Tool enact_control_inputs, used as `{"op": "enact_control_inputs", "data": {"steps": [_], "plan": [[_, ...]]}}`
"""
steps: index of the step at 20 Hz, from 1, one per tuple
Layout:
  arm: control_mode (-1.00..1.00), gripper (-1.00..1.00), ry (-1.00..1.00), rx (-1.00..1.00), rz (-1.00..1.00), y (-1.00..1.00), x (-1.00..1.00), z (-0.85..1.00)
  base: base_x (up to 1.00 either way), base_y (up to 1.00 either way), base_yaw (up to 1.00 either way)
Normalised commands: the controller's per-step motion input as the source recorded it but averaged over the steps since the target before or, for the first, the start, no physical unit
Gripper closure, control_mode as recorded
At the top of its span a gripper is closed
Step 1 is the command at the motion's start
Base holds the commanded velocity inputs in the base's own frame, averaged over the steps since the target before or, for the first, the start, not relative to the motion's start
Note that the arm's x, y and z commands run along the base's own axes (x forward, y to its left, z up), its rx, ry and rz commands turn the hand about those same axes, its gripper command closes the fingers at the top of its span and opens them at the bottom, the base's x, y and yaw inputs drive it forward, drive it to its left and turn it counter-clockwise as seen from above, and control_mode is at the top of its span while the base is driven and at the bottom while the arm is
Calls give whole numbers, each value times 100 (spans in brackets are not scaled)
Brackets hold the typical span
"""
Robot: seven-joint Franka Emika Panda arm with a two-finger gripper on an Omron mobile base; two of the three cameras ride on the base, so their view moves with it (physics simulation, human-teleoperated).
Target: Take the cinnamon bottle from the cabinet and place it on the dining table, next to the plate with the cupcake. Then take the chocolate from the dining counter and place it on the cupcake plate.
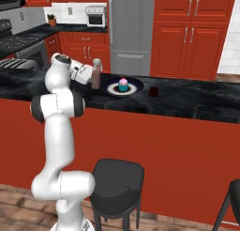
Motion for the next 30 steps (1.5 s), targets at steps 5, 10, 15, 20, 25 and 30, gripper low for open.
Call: {"op": "enact_control_inputs", "data": {"steps": [5, 10, 15, 20, 25, 30], "plan": [[-100, -100, 4, 0, -5, -1, 7, -46, 0, 0, 0], [-100, -100, 0, 0, -7, 3, 6, -37, 0, 0, 0], [-100, -100, 0, 0, -8, 2, 14, -22, 0, 0, 0], [-100, -100, 0, 0, -6, 4, 18, -3, 0, 0, 0], [-100, -100, 0, 0, -6, 9, 10, -6, 0, 0, 0], [-100, -100, 2, 1, -4, 12, 1, -12, 0, 0, 0]]}}
